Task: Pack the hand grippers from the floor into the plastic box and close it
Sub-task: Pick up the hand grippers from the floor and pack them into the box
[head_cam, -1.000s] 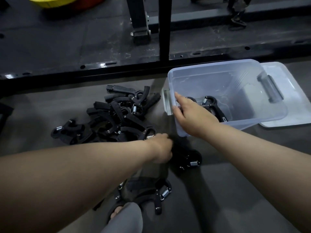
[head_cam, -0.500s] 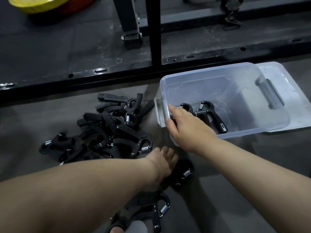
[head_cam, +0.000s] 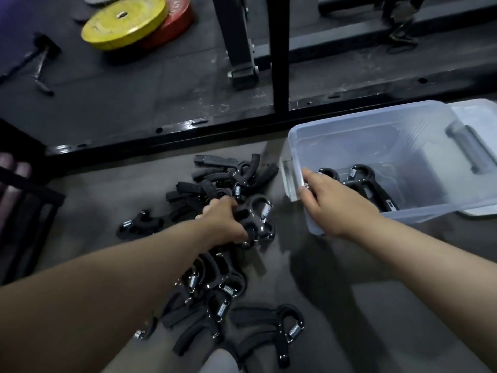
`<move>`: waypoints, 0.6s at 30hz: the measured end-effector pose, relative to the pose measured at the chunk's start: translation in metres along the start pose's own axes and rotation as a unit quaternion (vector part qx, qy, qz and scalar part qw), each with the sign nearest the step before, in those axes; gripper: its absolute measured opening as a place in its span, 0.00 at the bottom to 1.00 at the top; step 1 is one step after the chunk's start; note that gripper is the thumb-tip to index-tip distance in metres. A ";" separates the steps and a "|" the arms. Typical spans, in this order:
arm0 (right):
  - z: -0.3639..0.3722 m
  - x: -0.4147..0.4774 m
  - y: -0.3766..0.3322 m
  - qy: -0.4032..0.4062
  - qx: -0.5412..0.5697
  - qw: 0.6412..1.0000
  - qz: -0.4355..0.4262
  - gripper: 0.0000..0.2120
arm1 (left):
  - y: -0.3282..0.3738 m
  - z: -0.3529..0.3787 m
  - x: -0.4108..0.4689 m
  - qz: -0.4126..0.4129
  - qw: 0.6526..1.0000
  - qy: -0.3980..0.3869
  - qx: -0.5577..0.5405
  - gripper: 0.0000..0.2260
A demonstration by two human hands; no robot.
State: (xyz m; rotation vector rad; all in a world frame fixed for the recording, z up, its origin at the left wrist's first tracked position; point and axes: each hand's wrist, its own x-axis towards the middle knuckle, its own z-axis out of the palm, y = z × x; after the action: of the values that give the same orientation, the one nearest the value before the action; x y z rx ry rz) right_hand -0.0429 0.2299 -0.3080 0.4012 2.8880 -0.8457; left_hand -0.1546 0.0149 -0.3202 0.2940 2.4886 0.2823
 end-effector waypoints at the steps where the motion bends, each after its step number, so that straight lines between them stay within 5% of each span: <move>1: -0.001 -0.001 0.000 0.001 0.002 1.000 -0.002 0.19 | -0.003 -0.008 0.001 -0.029 0.995 -0.004 -0.093 0.35; 6: -0.002 -0.003 0.000 0.004 0.002 1.000 0.006 0.20 | 0.020 -0.047 -0.001 -0.002 0.866 -0.096 -0.492 0.14; 10: 0.002 -0.003 0.004 0.005 -0.004 1.000 0.007 0.26 | 0.046 -0.063 -0.005 0.044 0.726 -0.266 -0.633 0.26; 14: 0.001 -0.003 0.003 0.008 0.013 1.000 -0.005 0.22 | 0.074 -0.056 -0.011 0.097 0.696 -0.331 -0.630 0.34; 18: -0.011 -0.001 -0.003 0.015 0.104 0.994 -0.021 0.11 | 0.096 -0.047 -0.009 0.117 0.708 -0.284 -0.636 0.32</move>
State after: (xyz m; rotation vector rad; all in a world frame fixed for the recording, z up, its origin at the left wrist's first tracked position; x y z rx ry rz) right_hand -0.0425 0.2337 -0.2969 0.3764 2.8533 -1.1640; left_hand -0.1620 0.0972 -0.2522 0.0592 1.1825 1.6096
